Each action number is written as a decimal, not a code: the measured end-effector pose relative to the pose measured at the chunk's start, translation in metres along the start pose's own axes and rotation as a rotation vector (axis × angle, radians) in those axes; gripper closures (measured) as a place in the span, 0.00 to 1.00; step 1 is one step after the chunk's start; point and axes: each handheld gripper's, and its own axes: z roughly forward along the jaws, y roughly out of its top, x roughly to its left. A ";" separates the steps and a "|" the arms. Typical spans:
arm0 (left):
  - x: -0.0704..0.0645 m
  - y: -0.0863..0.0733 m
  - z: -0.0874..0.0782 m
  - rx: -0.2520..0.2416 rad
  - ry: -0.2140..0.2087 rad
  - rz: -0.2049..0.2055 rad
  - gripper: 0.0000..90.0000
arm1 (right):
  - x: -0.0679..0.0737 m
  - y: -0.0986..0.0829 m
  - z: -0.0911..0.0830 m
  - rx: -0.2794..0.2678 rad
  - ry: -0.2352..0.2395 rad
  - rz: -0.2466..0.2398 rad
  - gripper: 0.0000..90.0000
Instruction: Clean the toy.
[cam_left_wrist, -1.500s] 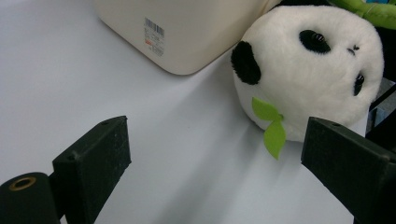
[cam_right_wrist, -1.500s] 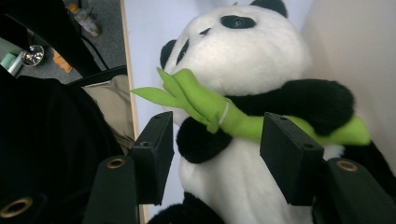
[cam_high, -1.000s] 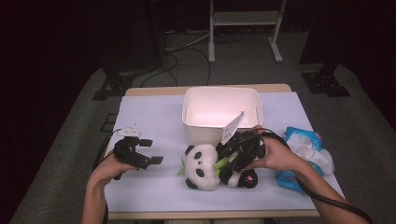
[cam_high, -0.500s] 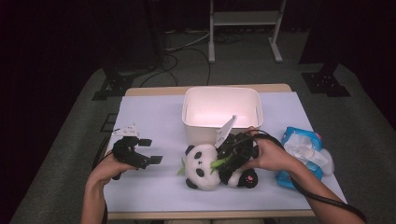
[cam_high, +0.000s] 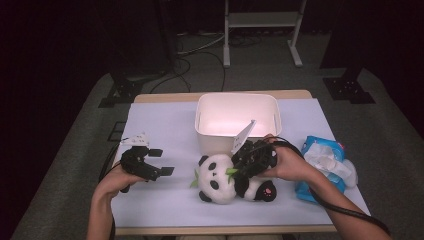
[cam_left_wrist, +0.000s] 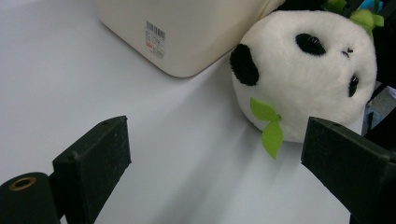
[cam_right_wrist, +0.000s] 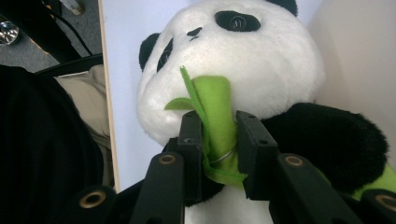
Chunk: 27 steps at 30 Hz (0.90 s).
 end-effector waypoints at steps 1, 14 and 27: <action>0.000 0.000 0.000 -0.001 0.000 -0.001 0.08 | -0.001 0.000 -0.001 0.000 0.008 0.001 0.81; 0.001 0.000 -0.001 -0.010 -0.004 -0.007 0.08 | -0.005 0.000 -0.014 -0.018 0.041 0.011 0.82; 0.004 -0.003 0.001 -0.002 -0.003 -0.020 0.08 | 0.001 0.002 -0.035 -0.050 0.051 -0.006 0.83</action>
